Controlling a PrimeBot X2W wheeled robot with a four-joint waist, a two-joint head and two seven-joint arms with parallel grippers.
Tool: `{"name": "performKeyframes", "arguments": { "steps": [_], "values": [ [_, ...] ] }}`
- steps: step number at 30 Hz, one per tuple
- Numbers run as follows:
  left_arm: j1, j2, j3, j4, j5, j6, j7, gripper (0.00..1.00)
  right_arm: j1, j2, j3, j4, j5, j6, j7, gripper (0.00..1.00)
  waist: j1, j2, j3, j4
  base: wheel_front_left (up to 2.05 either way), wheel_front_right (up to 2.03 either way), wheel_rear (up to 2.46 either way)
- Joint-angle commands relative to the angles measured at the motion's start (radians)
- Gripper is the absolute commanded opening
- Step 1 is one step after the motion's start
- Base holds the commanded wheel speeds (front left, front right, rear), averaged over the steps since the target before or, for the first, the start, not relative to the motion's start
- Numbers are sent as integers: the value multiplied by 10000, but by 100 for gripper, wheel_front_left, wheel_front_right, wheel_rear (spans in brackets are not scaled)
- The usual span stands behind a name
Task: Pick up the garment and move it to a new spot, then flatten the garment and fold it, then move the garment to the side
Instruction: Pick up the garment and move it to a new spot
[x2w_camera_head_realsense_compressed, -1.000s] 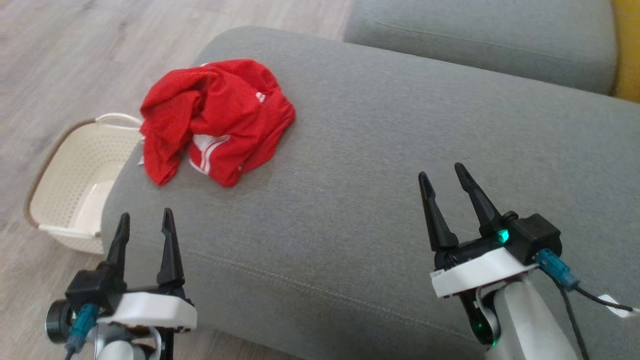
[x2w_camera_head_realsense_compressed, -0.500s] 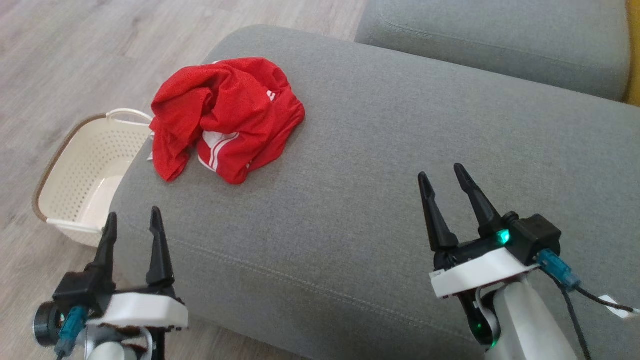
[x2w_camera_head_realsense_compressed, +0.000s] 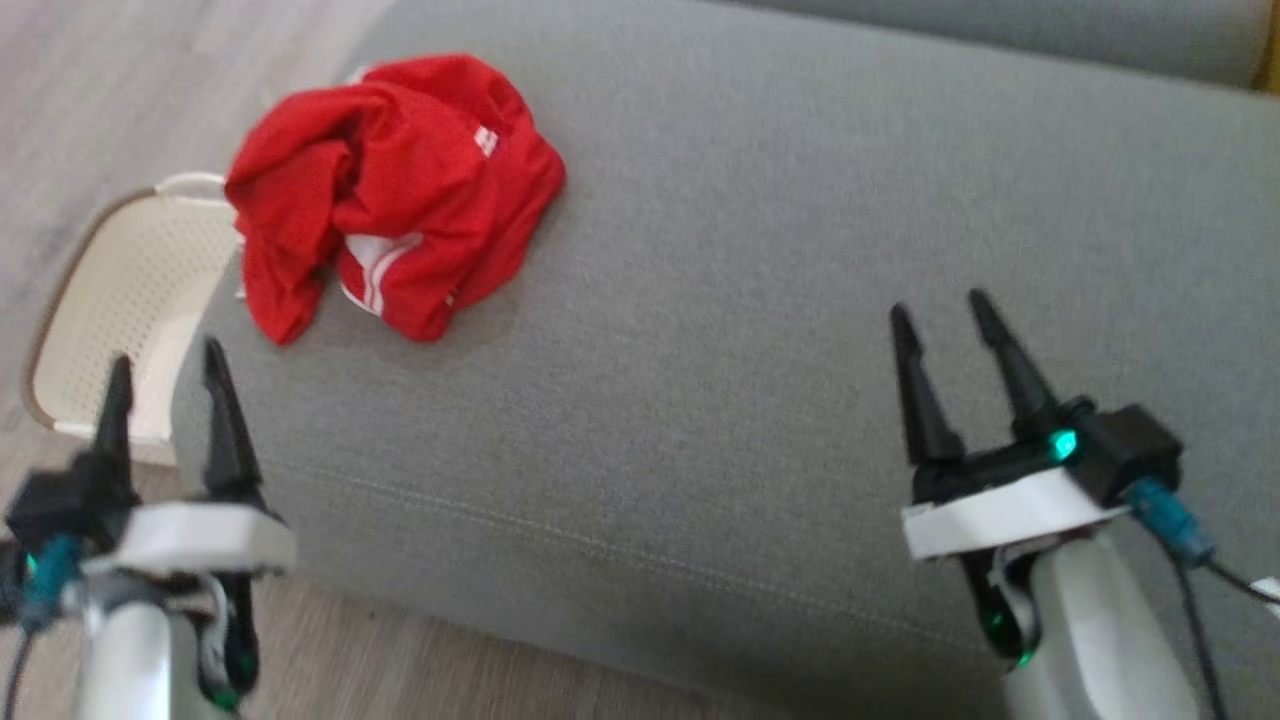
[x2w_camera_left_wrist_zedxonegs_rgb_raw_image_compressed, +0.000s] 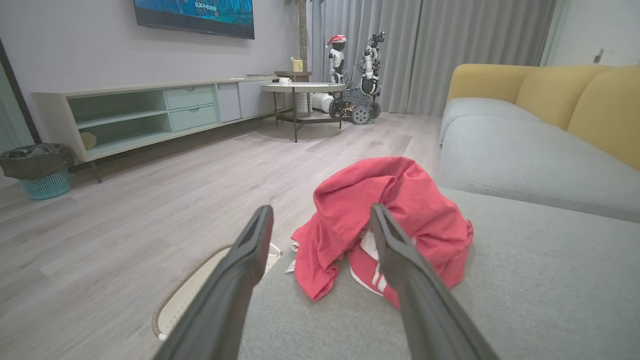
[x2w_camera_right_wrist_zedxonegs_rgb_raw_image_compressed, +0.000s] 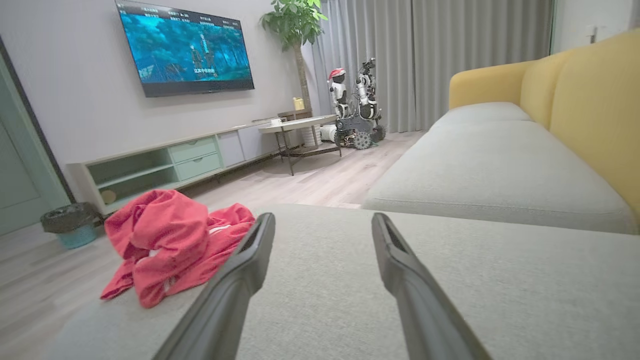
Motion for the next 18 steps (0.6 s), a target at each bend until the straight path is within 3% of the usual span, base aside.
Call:
{"name": "performKeyframes", "arguments": {
  "steps": [1,9,18],
  "values": [
    [-625,264,403,-213,-66,-13,-119,100,-532,-16,119,-459,-182,71,24,100,0,0,496,-231,0,0,0],
    [-2872,1215,666,1225,-496,-397,771,100,-674,-16,-697,-1612,-852,71,528,100,0,0,1885,-645,0,0,0],
    [-5194,2410,76,3392,-109,-1009,1570,100,-743,-16,-764,-2365,-1282,71,898,100,0,0,2728,-1041,0,0,0]
  ]
}}
